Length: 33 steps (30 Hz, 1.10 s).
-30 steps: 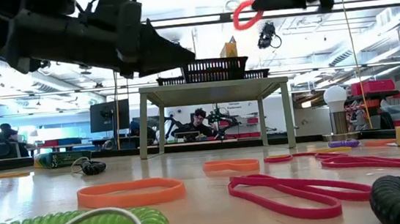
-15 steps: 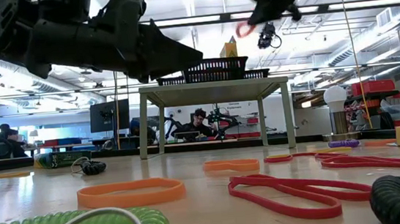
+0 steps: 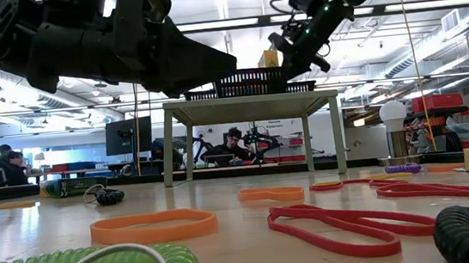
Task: Pick & Place Office Desk Supplies
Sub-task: Put the orange spiral keychain the top right black bin, then put the orange rubberband into the top left black bin
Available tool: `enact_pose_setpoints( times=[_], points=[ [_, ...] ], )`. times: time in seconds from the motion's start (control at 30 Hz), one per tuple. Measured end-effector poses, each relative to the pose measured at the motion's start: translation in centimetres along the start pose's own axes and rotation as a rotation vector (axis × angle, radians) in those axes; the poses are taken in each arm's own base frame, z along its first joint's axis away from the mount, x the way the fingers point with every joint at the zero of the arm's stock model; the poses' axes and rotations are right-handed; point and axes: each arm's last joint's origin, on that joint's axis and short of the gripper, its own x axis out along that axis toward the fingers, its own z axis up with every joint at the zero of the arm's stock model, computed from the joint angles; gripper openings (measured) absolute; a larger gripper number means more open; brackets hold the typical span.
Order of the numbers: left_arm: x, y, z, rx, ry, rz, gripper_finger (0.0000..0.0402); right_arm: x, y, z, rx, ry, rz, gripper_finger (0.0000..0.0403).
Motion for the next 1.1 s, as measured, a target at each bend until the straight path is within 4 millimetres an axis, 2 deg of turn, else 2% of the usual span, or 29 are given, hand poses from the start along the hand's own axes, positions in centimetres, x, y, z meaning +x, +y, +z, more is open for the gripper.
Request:
enact_pose_setpoints(
  times=[0.17,0.43,0.53,0.6,0.7,0.8,0.97,1.0,1.1],
  points=[
    [0.0,0.0,-0.1,0.002,0.006,0.004,0.0140,0.1,0.0,0.1,-0.005,-0.005,-0.019,0.0077],
    [0.0,0.0,-0.1,0.004,0.007,-0.018,0.0140,-0.1,0.4,0.0,-0.053,-0.043,-0.194,0.0156],
    [0.0,-0.1,-0.3,0.011,0.026,-0.018,0.0140,-1.2,0.8,0.3,-0.087,-0.071,-0.238,0.0183],
    [0.0,-0.1,-0.5,0.020,0.048,-0.019,0.0140,-2.6,1.3,0.6,-0.108,-0.093,-0.230,0.0190],
    [-0.1,-0.2,-0.9,0.033,0.086,-0.024,0.0140,-5.7,2.4,0.7,-0.133,-0.099,-0.191,0.0174],
    [-0.3,-0.7,-1.1,0.045,0.108,-0.042,0.0140,-8.6,3.5,-0.8,-0.217,-0.081,-0.156,0.0126],
    [-0.9,-2.2,-1.2,0.061,0.117,-0.098,0.0140,-11.2,4.5,-5.7,-0.262,-0.056,-0.073,0.0019],
    [-1.0,-2.5,-1.2,0.064,0.122,-0.116,0.0140,-11.7,4.8,-6.9,-0.269,-0.059,-0.049,0.0010],
    [-1.4,-3.5,-1.3,0.045,0.136,-0.181,0.0140,-12.5,5.9,-10.8,-0.282,-0.056,0.008,0.0017]
  ],
)
